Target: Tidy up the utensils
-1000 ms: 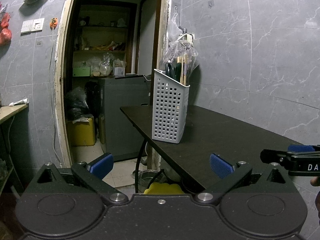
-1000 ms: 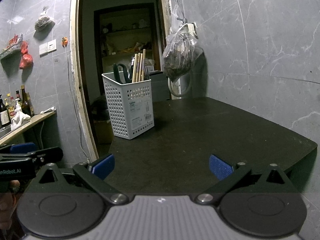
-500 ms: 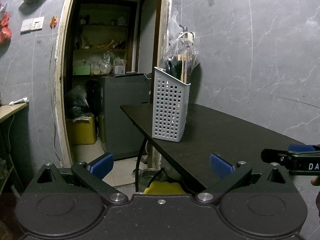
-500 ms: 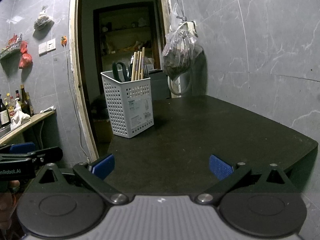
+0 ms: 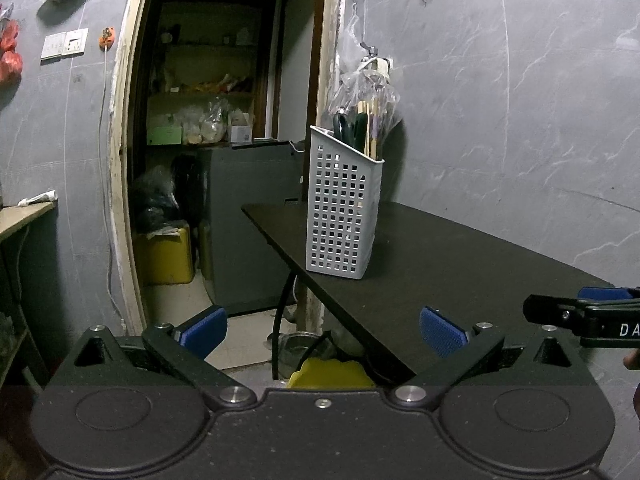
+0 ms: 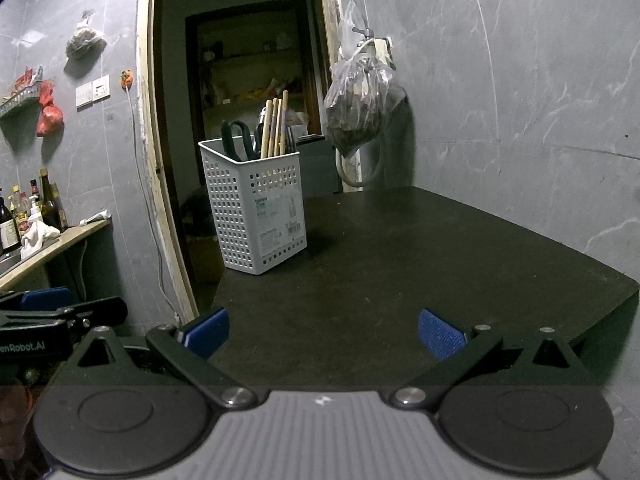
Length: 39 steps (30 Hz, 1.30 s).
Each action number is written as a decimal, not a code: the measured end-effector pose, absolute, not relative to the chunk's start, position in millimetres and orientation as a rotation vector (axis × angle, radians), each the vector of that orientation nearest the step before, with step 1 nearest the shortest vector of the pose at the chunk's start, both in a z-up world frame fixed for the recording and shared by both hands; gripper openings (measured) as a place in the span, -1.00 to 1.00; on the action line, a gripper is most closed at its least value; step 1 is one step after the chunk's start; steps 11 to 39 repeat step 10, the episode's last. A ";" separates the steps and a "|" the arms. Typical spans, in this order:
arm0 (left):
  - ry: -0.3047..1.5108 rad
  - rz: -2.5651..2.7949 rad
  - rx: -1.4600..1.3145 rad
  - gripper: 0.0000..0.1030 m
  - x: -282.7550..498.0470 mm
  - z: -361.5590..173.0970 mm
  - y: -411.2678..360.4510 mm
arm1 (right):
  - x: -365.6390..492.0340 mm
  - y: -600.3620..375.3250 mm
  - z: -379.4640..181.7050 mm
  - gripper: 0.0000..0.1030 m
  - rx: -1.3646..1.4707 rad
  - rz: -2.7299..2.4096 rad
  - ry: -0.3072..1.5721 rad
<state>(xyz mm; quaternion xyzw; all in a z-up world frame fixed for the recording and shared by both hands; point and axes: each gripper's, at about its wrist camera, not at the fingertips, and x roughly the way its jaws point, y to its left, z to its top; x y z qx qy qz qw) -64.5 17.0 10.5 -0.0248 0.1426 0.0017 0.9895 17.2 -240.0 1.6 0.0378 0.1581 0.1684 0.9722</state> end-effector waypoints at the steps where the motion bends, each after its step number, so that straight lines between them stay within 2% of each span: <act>1: 0.288 -0.001 -0.051 0.99 -63.4 10.8 17.4 | 18.0 -240.2 1.1 1.00 0.077 0.341 0.322; 39: 0.309 -0.008 -0.044 0.99 -54.7 7.6 15.2 | 25.7 -241.8 -1.5 1.00 0.083 0.346 0.342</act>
